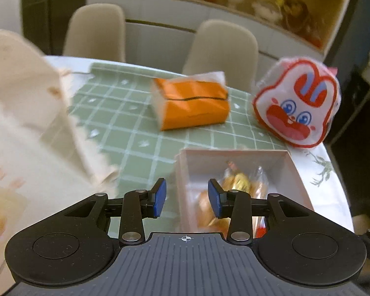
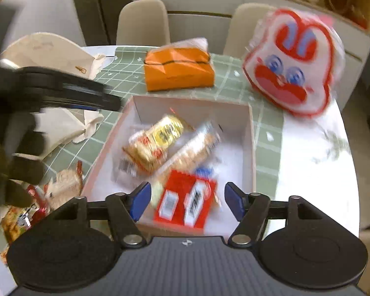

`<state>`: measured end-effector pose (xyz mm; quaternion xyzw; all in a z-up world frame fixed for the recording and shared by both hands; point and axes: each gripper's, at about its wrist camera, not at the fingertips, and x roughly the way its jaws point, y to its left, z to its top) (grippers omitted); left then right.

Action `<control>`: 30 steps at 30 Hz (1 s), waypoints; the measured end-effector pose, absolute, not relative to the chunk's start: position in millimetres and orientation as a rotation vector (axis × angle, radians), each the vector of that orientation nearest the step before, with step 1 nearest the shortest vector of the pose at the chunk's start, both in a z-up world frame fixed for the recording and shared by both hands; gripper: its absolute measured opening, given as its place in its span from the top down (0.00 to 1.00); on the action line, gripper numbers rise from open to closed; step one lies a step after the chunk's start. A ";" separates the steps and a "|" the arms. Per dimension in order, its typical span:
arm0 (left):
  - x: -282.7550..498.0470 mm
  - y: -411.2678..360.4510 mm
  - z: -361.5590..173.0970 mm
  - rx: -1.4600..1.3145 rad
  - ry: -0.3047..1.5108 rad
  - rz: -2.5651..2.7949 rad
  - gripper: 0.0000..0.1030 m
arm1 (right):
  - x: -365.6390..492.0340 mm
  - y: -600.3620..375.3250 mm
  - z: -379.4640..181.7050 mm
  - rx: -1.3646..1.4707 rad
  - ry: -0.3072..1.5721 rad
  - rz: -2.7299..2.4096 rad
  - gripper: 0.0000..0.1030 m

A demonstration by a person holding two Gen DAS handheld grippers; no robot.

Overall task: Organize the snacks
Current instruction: 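Grasp the pink spicy snack bag with the right tool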

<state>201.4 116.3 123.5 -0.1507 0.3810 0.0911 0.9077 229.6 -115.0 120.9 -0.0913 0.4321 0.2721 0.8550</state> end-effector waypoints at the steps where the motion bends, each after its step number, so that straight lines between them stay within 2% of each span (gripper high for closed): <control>1: 185.3 121.7 123.2 -0.314 0.783 0.193 0.59 | 223.1 -126.1 117.2 -0.177 0.918 0.566 0.34; 8: 48.4 168.8 93.8 -0.375 0.826 0.396 0.60 | 174.8 -149.6 90.0 -0.220 0.968 0.583 0.34; 17: -52.6 181.4 47.0 -0.543 0.879 0.404 0.59 | 126.3 -63.3 89.5 -0.267 0.940 0.787 0.34; 21: -87.6 198.0 51.7 -0.567 0.832 0.387 0.59 | 123.0 0.7 88.5 -0.247 1.004 0.869 0.33; 26: -132.2 239.5 74.5 -0.533 0.771 0.477 0.60 | 113.0 82.6 70.1 -0.102 1.236 0.847 0.34; 28: -151.1 255.9 79.6 -0.538 0.738 0.511 0.60 | 100.1 107.3 63.8 -0.115 1.243 0.827 0.33; 29: -159.6 261.9 80.0 -0.546 0.723 0.528 0.60 | 91.9 120.7 60.9 -0.143 1.217 0.804 0.32; 30: -168.9 267.0 79.0 -0.557 0.708 0.547 0.60 | 86.2 130.1 59.0 -0.170 1.194 0.783 0.25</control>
